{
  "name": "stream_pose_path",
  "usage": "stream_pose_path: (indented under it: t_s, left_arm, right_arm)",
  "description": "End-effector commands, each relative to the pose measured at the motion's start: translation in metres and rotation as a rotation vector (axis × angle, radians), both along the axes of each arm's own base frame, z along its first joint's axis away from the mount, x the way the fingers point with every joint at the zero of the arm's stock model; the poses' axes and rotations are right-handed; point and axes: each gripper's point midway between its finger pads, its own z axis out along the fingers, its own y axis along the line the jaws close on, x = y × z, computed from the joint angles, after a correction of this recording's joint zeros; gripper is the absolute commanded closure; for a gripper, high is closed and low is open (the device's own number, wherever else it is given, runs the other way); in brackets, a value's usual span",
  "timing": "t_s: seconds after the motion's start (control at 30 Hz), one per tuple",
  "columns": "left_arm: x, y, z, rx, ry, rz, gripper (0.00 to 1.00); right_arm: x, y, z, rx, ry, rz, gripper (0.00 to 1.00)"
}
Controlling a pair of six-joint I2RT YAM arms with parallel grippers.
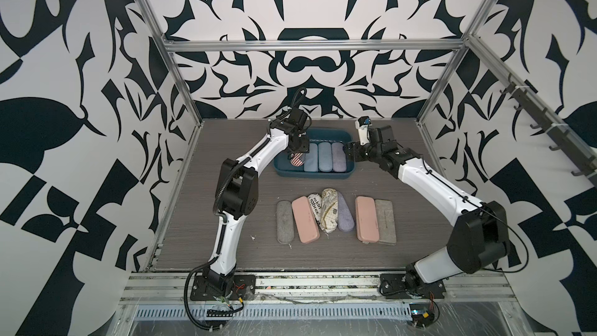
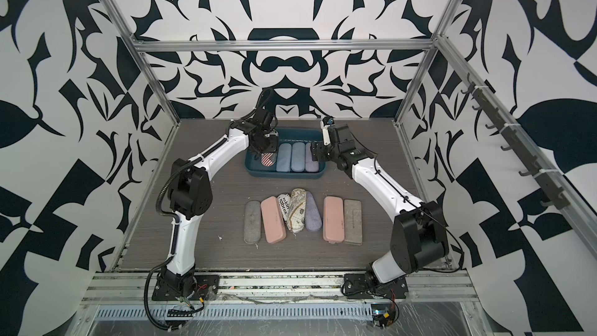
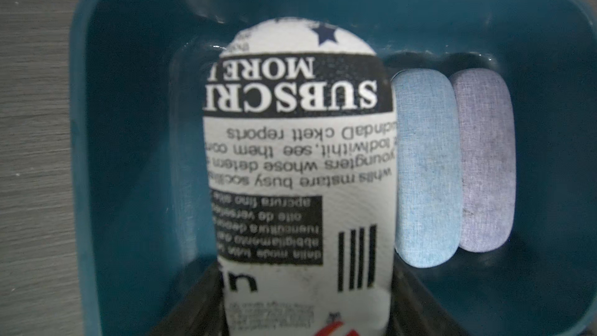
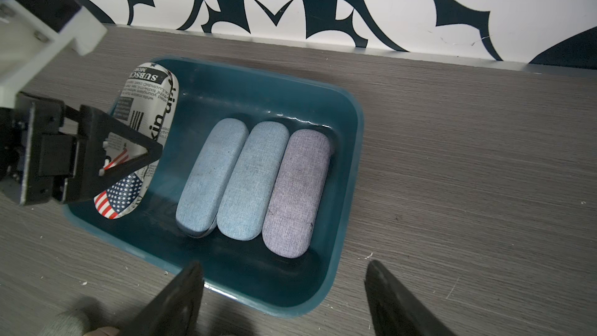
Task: Put the glasses cases into the storage boxes
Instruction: Place the glasses case in the storage box.
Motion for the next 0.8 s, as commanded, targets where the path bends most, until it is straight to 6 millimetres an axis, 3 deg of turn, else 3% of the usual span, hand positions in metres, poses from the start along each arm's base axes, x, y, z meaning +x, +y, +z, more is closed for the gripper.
stream_pose_path:
  t_s: [0.0, 0.33, 0.77]
  left_arm:
    - [0.011, -0.004, -0.009, -0.009, -0.012, -0.012, 0.44]
    - [0.023, 0.005, -0.052, 0.029, 0.033, 0.022, 0.44]
    - [0.029, 0.011, -0.075, 0.048, 0.058, 0.041, 0.40]
  right_arm:
    - [0.005, -0.001, 0.025, 0.022, -0.060, -0.011, 0.18]
    - [0.004, -0.003, 0.024, 0.009, -0.058, -0.017, 0.18]
    - [0.008, -0.003, 0.018, 0.001, -0.046, -0.017, 0.18]
